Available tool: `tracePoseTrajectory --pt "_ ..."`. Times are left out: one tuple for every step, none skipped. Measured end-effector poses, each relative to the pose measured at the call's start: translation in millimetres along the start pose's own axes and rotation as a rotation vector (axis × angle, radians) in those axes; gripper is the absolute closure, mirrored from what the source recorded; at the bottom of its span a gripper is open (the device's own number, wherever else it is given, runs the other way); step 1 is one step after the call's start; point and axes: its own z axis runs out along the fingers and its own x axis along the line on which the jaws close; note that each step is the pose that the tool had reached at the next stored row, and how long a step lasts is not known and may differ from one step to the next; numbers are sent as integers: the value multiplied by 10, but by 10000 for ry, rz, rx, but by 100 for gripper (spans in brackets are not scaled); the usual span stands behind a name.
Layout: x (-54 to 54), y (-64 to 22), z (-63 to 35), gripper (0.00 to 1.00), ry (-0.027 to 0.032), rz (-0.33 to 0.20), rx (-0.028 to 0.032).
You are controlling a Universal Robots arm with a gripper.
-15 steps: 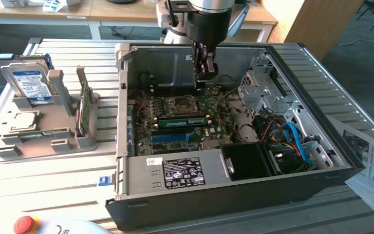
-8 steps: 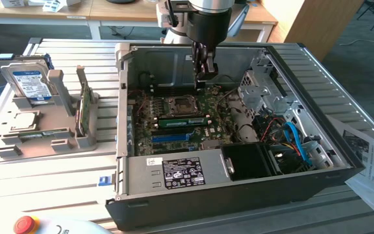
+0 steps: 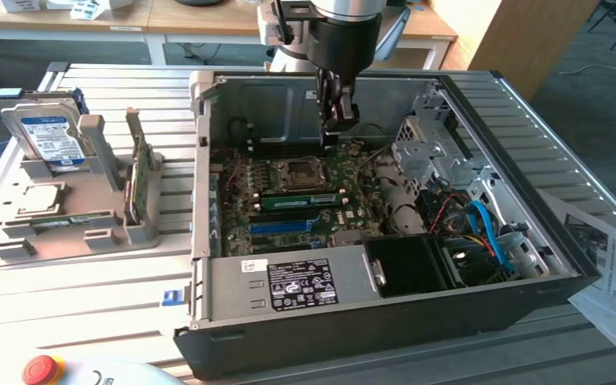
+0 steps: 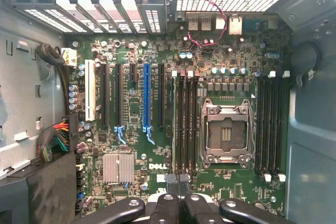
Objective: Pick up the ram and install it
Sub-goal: 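Press down the ram until it locks into place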
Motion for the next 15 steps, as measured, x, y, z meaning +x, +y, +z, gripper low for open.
tracePoseTrajectory --pt "0 0 0 90 -16 0 -48" --pt "2 0 -1 90 -56 2 -114" --pt "2 0 0 90 -102 3 -199" --pt "2 0 1 90 -141 3 -302" --pt "2 0 0 90 -164 4 -410" --pt "3 0 0 90 -182 4 -494" --pt "3 0 0 90 -196 4 -567" --pt "3 0 -1 90 -198 4 -610" --pt "3 1 -1 90 -199 5 -616" --pt "3 1 0 90 -200 6 -616" --pt "3 1 0 90 -200 5 -617" --pt "3 1 0 90 -201 6 -616" --pt "3 0 0 90 -200 5 -616" --pt "3 0 0 90 -200 4 -616" --pt "3 0 0 90 -200 5 -616"
